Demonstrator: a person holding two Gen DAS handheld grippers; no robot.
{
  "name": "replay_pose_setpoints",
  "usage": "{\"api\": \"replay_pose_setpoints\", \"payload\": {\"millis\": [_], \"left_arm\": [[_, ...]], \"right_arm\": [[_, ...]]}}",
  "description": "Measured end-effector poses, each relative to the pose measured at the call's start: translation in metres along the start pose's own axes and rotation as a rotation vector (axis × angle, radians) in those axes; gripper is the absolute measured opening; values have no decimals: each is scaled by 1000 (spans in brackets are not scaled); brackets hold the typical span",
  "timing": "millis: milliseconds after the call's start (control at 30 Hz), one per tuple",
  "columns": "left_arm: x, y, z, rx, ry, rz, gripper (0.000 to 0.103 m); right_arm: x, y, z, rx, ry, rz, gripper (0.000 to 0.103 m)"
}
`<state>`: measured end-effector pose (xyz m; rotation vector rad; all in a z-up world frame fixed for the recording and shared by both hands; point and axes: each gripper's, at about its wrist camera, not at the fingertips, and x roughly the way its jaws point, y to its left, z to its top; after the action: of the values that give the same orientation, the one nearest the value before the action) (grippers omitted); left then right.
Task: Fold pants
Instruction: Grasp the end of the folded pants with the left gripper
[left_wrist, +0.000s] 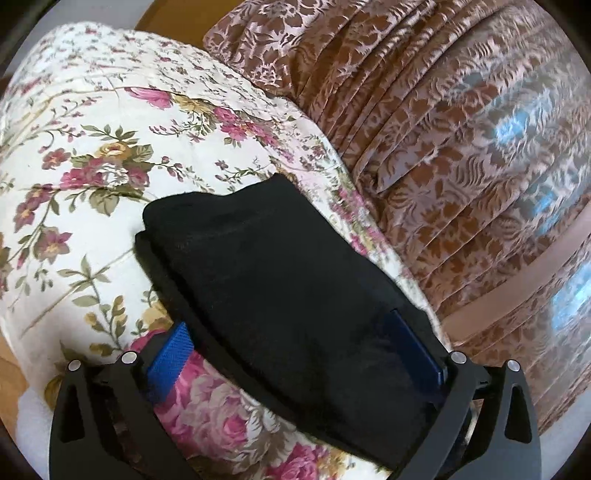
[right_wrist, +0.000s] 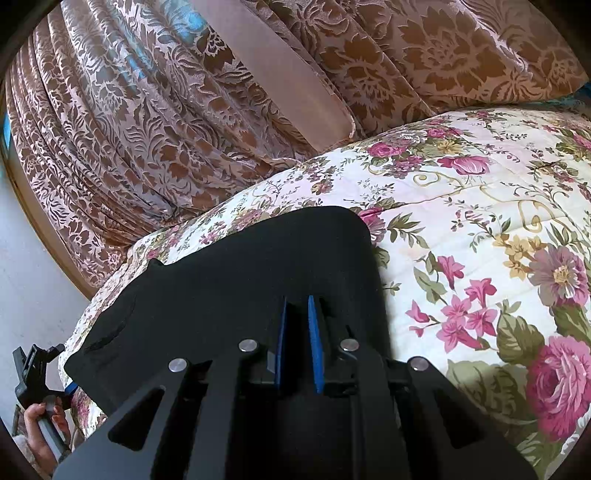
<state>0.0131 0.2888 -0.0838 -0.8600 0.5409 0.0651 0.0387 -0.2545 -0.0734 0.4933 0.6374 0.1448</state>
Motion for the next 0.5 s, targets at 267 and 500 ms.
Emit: {"api": "replay_pose_setpoints", "payload": {"millis": [267, 500], "left_arm": [[-5, 13, 1, -32, 0, -41, 76], [-6, 16, 5, -42, -13, -117, 73]], "right_arm": [[0, 0, 0, 18, -5, 20, 13], [0, 0, 0, 19, -5, 18, 13]]}}
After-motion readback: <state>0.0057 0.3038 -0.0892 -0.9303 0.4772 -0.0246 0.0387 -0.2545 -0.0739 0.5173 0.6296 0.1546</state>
